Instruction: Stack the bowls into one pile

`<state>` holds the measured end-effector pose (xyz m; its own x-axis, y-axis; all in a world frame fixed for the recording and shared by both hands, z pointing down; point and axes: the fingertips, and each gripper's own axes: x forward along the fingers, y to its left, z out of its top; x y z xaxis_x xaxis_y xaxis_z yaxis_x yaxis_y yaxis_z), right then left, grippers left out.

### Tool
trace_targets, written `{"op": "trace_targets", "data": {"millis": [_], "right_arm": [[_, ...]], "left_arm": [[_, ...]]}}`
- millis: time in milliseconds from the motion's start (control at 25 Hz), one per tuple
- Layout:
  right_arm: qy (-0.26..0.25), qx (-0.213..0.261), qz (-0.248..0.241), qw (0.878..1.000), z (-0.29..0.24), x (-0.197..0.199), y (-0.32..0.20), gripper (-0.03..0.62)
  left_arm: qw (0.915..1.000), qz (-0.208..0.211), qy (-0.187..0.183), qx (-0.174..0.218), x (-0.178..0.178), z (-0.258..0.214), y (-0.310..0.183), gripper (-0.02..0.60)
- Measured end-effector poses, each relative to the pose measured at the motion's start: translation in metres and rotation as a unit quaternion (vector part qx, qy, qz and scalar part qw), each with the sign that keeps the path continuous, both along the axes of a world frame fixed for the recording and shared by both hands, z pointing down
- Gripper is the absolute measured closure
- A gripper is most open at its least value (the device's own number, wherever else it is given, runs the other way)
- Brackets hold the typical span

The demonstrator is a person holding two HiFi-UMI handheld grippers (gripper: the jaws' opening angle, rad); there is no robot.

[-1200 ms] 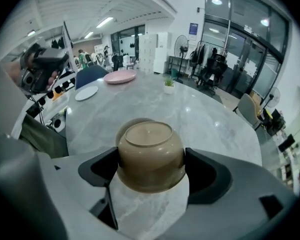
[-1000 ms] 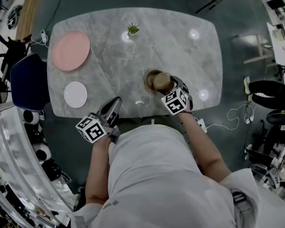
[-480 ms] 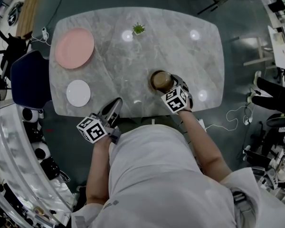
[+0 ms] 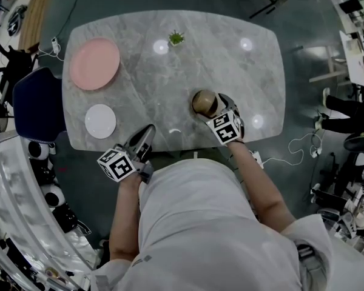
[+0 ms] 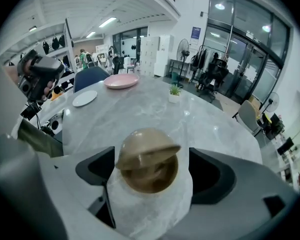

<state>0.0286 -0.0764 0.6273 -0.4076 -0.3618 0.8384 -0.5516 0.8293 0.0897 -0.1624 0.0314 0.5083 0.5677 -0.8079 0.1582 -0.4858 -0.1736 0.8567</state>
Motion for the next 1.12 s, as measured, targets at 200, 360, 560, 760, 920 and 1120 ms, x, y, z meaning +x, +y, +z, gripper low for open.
{"op": "trace_targets", "data": {"millis": [200,360,560,760,920,1120], "right_arm": [[-0.019,-0.004,0.019,1.0,-0.007,0.001,0.004,0.121],[-0.026,-0.011,0.028,0.999,-0.007,0.001,0.01,0.126],[-0.027,-0.018,0.031,0.999,-0.002,0.006,0.02,0.149],[-0.035,-0.025,0.029,0.999,0.005,0.007,0.031,0.22],[-0.039,-0.03,0.014,0.999,0.007,0.004,0.038,0.31],[-0.041,-0.027,-0.004,0.999,0.008,-0.003,0.043,0.433]], "left_arm": [[1.0,0.008,0.001,0.004,0.003,0.0,-0.001,0.58],[0.9999,0.014,0.002,0.002,0.003,0.001,-0.002,0.58],[0.9998,0.021,0.001,-0.001,0.007,0.002,-0.005,0.58],[0.9996,0.024,-0.007,-0.009,0.01,0.002,-0.001,0.58],[0.9996,0.023,-0.009,-0.014,0.012,0.003,0.002,0.58],[0.9995,0.023,-0.009,-0.019,0.015,0.005,0.006,0.58]]}}
